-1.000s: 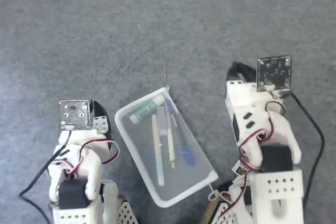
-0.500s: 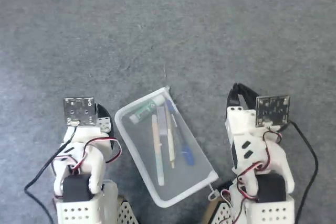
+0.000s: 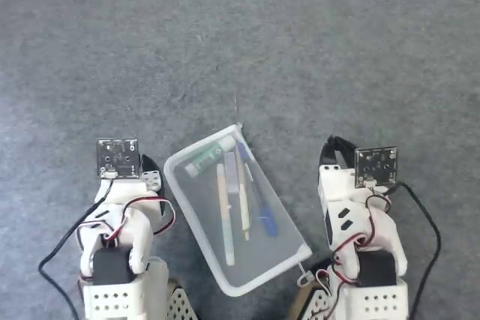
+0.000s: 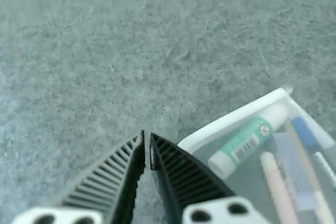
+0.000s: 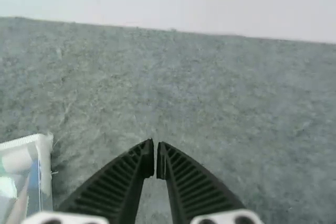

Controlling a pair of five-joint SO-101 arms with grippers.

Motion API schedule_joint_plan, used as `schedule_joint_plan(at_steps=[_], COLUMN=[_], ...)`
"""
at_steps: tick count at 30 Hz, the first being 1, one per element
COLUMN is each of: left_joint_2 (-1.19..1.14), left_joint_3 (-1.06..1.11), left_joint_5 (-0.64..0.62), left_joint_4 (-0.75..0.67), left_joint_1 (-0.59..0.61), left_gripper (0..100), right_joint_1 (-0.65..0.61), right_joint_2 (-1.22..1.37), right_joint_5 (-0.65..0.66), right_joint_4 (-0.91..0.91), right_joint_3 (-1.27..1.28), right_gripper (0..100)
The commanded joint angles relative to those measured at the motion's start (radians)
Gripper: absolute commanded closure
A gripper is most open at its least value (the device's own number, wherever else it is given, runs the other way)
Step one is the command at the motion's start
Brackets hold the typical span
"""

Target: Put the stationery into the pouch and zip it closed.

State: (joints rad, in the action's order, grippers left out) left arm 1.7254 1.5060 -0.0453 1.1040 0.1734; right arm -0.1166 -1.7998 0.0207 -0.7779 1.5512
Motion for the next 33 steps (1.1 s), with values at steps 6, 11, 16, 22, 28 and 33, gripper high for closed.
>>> schedule_joint_plan(at_steps=[6,11,16,22,28,33], left_joint_2=[0.018,0.015,0.018,0.018,0.018,0.017], left_joint_3=[0.079,0.186,0.185,0.185,0.185,0.185], left_joint_5=[0.018,0.02,0.02,0.02,0.02,0.02], left_joint_4=[-0.127,-0.261,-0.236,-0.183,-0.106,-0.097], left_joint_1=[0.008,0.009,0.009,0.009,0.009,0.009], left_gripper=[98,98,98,98,98,98], right_joint_1=[0.01,0.016,0.012,0.016,0.016,0.018], right_joint_2=[-0.01,-0.015,-0.015,-0.015,-0.015,-0.015], right_joint_5=[0.023,0.023,0.023,0.021,0.021,0.02], right_joint_4=[-0.008,-0.061,-0.176,-0.309,-0.45,-0.533], right_joint_3=[0.135,0.132,0.132,0.132,0.132,0.132], right_gripper=[98.8,99.1,99.1,99.0,99.0,99.1])
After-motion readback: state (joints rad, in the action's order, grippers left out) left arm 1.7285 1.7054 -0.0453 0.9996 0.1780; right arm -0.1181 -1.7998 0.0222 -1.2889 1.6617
